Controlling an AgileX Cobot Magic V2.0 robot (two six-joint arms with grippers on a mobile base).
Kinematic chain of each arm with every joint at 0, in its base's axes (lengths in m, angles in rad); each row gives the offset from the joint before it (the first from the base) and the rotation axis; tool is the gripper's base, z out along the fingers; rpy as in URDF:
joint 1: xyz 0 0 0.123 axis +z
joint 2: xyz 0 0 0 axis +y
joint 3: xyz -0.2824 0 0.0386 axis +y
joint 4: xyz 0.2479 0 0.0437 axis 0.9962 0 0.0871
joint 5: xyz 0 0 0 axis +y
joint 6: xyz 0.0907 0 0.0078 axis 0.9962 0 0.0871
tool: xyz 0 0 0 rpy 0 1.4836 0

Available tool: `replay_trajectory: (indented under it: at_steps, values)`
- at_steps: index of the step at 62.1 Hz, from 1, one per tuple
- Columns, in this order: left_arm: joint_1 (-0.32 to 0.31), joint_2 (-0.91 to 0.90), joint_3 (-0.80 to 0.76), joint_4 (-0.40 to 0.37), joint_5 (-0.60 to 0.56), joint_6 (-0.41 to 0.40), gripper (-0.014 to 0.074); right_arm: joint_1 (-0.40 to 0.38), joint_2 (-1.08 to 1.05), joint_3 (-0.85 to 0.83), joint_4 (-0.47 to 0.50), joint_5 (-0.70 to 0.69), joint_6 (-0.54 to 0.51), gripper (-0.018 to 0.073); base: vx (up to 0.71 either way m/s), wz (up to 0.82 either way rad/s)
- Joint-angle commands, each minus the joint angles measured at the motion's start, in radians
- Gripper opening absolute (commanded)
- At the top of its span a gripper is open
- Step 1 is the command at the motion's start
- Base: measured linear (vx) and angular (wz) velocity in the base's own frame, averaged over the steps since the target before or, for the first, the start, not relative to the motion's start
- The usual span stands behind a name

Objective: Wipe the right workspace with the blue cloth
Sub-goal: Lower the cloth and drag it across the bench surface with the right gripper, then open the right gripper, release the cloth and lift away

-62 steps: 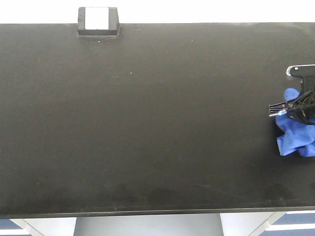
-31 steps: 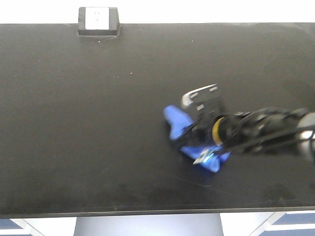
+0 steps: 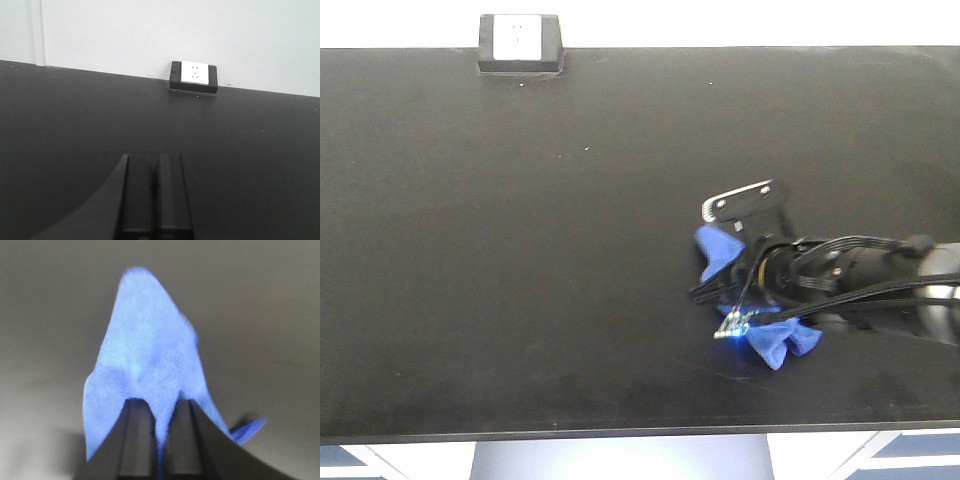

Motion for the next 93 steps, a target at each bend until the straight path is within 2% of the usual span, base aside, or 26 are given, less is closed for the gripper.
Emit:
replay_trajectory:
  at_steps: [1, 12, 20, 32, 47, 67, 76, 79, 84, 90, 91, 93]
  values:
    - [-0.003, -0.016, 0.031, 0.0, -0.083, -0.008, -0.0006, 0.001, -0.092, -0.02, -0.035, 0.069, -0.009, 0.0263, 0.0, 0.0]
    - [-0.003, -0.016, 0.031, 0.0, -0.083, -0.008, -0.0006, 0.001, -0.186, -0.02, -0.113, 0.065, -0.008, 0.0396, 0.0, 0.0]
    - [-0.003, -0.016, 0.031, 0.0, -0.083, -0.008, -0.0006, 0.001, -0.253, -0.02, -0.113, 0.075, -0.008, 0.0447, 0.0, 0.0]
    - [-0.003, -0.016, 0.031, 0.0, -0.083, -0.008, -0.0006, 0.001, -0.454, -0.02, -0.087, 0.047, -0.008, 0.0447, 0.0, 0.0]
    - [-0.003, -0.016, 0.031, 0.0, -0.083, -0.008, -0.0006, 0.001, -0.668, -0.02, -0.098, 0.045, -0.008, 0.0447, 0.0, 0.0]
    - [-0.003, -0.016, 0.031, 0.0, -0.083, -0.008, -0.0006, 0.001, -0.777, -0.02, -0.098, 0.048, -0.008, 0.0447, 0.0, 0.0]
    - [-0.003, -0.016, 0.031, 0.0, -0.083, -0.008, -0.0006, 0.001, -0.777, -0.02, -0.092, 0.105, -0.008, 0.0442, 0.0, 0.0]
    - [-0.003, -0.016, 0.031, 0.0, -0.083, -0.008, -0.0006, 0.001, -0.777, -0.02, -0.058, 0.129, -0.009, 0.0428, 0.0, 0.0]
    - [-0.003, -0.016, 0.031, 0.0, -0.083, -0.008, -0.0006, -0.002, -0.802, -0.02, 0.111, 0.183, -0.05, 0.0355, 0.0, 0.0]
    - [-0.003, -0.016, 0.031, 0.0, -0.083, -0.008, -0.0006, -0.002, -0.849, -0.017, 0.312, 0.263, -0.291, 0.0209, 0.0, 0.0]
    - [-0.003, -0.016, 0.031, 0.0, -0.083, -0.008, -0.0006, -0.002, -0.853, -0.014, 0.324, 0.267, -0.312, 0.0182, 0.0, 0.0]
    - [-0.003, -0.016, 0.031, 0.0, -0.083, -0.008, -0.0006, -0.003, -0.879, -0.004, 0.374, 0.276, -0.419, 0.0112, 0.0, 0.0]
